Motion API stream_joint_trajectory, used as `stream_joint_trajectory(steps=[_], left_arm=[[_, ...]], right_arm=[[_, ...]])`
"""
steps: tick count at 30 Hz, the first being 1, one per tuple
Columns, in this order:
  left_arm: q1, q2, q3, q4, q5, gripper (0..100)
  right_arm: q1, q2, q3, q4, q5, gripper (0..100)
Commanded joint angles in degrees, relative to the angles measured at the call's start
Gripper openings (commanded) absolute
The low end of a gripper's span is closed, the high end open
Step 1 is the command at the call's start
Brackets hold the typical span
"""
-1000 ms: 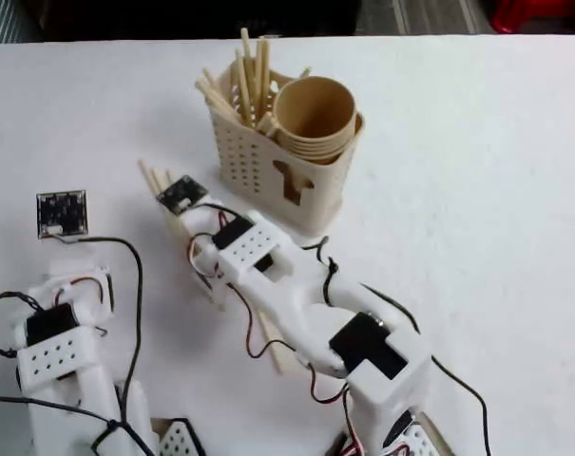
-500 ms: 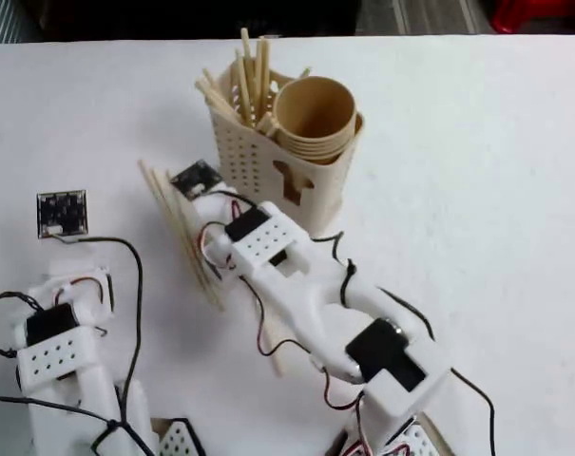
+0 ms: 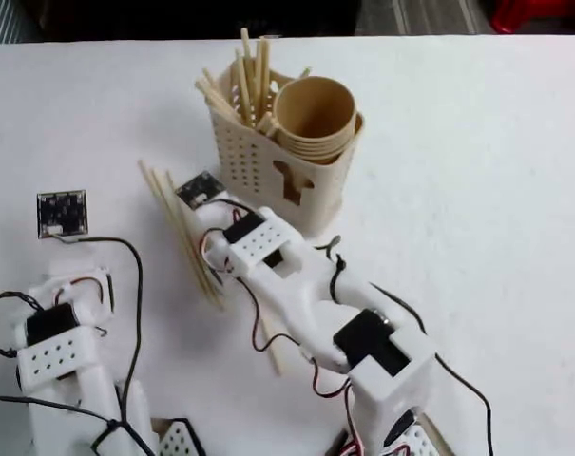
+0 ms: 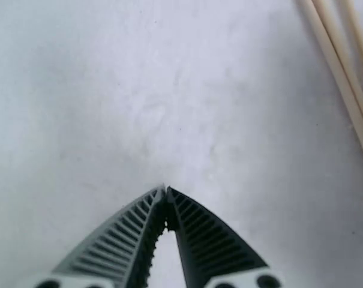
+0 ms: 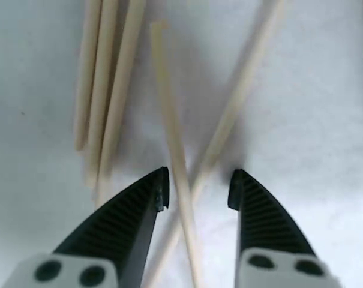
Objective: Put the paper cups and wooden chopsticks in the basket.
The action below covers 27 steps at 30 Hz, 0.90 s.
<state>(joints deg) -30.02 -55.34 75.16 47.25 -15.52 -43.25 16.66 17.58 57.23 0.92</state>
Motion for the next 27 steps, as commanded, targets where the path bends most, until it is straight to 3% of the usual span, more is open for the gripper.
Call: stream_joint_trajectory(steps=[1,3,10,18,27], left_arm=[[-0.5,-1.0,0.0,-0.7,-0.5,2],[-0.5,-1.0,0.0,-0.7,-0.5,2],[-0.5,-1.0,0.0,-0.9,-0.5,2],[-0.5,-1.0,0.0,-1.0,-0.5,2],[-0.5,-1.0,0.0,-1.0,-0.5,2]], right_arm=[[-0.9,1.4,-0.8,-1.3,-0.3,6.6],[-1.3,1.5,-0.6,-2.2,-0.3,1.0],[-1.2,-2.2,-0.3,-1.5,2.4,1.8],[-1.2,-20.9,-0.3,5.6,2.3,1.8],[-1.1,-41.3,-1.7,4.3,2.2,1.8]])
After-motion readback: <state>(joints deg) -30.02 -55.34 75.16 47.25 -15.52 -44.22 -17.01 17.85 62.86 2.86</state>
